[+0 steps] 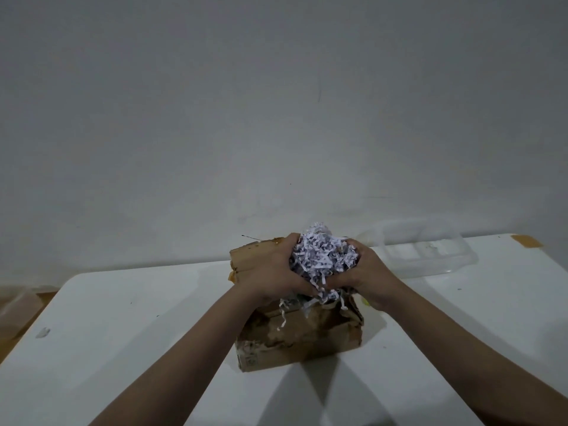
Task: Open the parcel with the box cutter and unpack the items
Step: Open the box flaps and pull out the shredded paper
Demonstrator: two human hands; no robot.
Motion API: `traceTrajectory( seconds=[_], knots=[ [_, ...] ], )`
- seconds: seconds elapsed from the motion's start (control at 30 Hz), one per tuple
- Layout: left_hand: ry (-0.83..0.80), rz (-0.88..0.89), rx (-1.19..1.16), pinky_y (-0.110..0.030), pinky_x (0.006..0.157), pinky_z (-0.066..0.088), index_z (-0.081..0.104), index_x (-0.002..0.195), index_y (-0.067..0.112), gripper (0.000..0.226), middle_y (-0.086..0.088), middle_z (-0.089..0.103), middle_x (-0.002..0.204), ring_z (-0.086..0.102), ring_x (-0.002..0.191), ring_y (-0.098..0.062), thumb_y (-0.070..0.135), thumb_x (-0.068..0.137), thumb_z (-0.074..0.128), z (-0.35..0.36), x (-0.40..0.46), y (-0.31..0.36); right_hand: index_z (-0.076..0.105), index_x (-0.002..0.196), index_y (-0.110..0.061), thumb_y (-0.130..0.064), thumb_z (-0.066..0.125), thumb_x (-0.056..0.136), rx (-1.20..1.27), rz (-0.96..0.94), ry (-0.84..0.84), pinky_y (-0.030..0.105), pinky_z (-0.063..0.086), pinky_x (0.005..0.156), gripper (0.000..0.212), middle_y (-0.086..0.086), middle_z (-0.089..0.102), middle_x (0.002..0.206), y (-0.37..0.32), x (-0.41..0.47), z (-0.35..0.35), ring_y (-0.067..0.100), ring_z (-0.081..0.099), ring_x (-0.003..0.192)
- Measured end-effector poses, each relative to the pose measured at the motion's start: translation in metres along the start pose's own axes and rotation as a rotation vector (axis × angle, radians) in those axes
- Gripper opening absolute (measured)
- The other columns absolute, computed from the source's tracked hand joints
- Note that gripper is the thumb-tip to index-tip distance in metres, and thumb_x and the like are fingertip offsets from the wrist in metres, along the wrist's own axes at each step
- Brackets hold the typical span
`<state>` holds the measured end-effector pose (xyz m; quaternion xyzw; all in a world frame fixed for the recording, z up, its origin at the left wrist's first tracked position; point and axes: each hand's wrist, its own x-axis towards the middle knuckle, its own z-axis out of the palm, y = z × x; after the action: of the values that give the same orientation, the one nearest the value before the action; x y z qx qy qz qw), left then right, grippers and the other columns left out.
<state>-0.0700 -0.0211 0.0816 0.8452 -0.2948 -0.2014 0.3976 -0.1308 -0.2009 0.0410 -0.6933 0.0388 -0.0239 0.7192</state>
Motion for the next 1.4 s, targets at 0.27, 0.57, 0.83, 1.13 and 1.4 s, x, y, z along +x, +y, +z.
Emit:
traceTrajectory(
  seconds=[0.27,0.57,0.83,1.13,1.4],
  knots=[
    [-0.161,0.021,-0.105,-0.032,0.091,0.045,0.033,0.132,0.022,0.085,0.004,0.049,0.120,0.049,0.112,-0.016,0.007,0.065,0.082,0.064,0.032,0.057,0.061,0.113,-0.010,-0.008,0.089,0.034,-0.010,0.053,0.136,0.051,0.058,0.079,0.084,0.012,0.072,0.109,-0.002,-0.050,-0.082,0.028,0.069,0.098],
    [-0.333,0.013,-0.217,-0.043,0.093,0.051,0.037,0.122,0.026,0.082,-0.003,0.056,0.122,0.055,0.113,-0.020,0.011,0.053,0.078,0.175,0.072,0.098,0.059,0.115,-0.002,-0.004,0.088,0.039,0.032,0.143,0.209,0.055,0.056,0.081,0.081,0.021,0.070,0.109,0.023,-0.113,-0.187,0.038,0.067,0.100],
    [-0.367,-0.083,-0.282,-0.032,0.088,0.054,0.034,0.126,0.030,0.086,0.003,0.053,0.126,0.053,0.113,-0.009,0.002,0.057,0.078,0.252,0.084,0.089,0.065,0.099,-0.011,0.002,0.085,0.034,0.001,0.244,0.222,0.029,0.056,0.059,0.069,0.005,0.076,0.090,0.062,-0.134,-0.237,0.021,0.072,0.084],
    [-0.210,-0.142,0.016,-0.047,0.101,0.043,0.029,0.134,0.051,0.098,0.003,0.049,0.133,0.048,0.123,-0.023,0.055,0.049,0.077,0.298,0.089,0.059,0.061,0.115,-0.020,-0.025,0.087,0.050,-0.132,0.192,0.134,0.031,0.056,0.084,0.070,0.001,0.071,0.111,0.079,-0.140,-0.263,0.014,0.068,0.102],
    [-0.165,-0.093,-0.060,-0.020,0.101,0.039,0.031,0.144,0.037,0.083,0.018,0.043,0.141,0.044,0.126,0.000,0.024,0.076,0.076,0.268,0.073,0.090,0.039,0.137,-0.037,-0.006,0.074,0.078,-0.238,0.322,-0.086,0.027,0.051,0.091,0.076,-0.010,0.046,0.139,0.044,-0.135,-0.275,0.008,0.056,0.114]
  ],
)
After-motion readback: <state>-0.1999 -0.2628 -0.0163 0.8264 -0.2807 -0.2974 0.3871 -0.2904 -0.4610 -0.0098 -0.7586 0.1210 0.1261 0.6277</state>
